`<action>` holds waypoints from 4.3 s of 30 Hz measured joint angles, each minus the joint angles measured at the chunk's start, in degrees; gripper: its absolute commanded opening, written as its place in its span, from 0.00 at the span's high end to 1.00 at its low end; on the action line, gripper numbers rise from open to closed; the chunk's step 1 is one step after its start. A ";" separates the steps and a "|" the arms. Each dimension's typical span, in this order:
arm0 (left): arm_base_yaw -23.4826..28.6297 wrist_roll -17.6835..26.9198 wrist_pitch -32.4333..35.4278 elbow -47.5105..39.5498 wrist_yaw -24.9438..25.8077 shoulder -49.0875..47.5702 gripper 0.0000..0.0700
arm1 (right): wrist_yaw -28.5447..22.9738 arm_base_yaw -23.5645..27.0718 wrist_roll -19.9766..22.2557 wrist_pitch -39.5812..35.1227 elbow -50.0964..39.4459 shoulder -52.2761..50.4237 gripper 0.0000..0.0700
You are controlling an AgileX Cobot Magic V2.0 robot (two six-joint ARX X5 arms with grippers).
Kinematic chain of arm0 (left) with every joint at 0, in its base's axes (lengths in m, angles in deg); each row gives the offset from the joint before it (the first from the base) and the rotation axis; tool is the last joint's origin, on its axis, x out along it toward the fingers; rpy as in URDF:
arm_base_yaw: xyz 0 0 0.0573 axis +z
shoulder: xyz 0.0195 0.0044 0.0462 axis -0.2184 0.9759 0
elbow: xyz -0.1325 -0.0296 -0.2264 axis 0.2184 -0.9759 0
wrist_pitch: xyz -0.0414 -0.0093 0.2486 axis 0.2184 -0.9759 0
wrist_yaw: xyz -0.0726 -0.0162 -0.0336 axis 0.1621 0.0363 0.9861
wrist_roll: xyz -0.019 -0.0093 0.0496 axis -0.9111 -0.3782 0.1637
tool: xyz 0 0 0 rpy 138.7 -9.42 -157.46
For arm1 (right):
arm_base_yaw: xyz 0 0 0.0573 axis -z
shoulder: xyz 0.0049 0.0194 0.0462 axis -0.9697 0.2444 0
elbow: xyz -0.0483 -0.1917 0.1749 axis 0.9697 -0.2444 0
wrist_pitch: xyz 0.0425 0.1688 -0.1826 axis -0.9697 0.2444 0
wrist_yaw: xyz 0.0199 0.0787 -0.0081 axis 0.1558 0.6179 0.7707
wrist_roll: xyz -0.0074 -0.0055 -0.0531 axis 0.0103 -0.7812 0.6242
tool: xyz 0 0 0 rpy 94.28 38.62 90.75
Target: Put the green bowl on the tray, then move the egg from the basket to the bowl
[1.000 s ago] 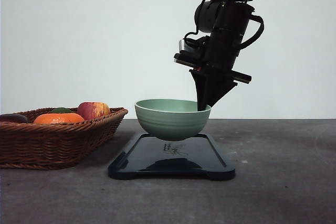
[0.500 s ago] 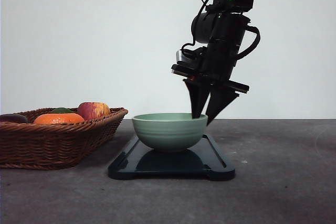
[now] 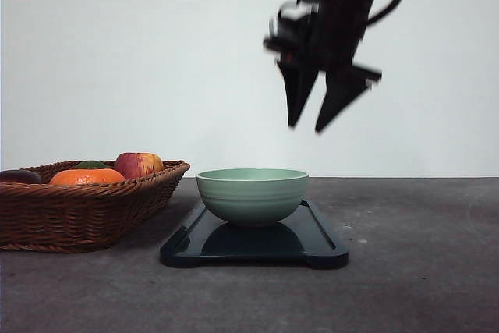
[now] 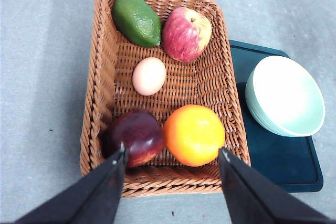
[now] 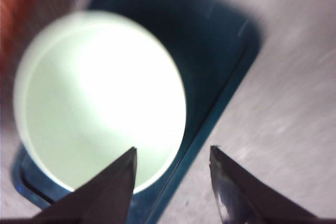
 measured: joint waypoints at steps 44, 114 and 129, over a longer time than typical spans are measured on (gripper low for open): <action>-9.22 0.75 -4.59 10.01 -2.24 17.10 0.50 | -3.79 -1.32 -0.02 -30.83 -68.04 -65.58 0.61; -11.37 13.81 -4.06 33.94 -15.13 63.34 0.74 | -5.08 -1.32 -0.66 -32.13 -68.04 -65.61 0.61; -11.91 13.61 -11.14 39.25 -15.11 63.15 0.74 | -5.08 -1.32 -0.66 -32.14 -68.04 -65.58 0.61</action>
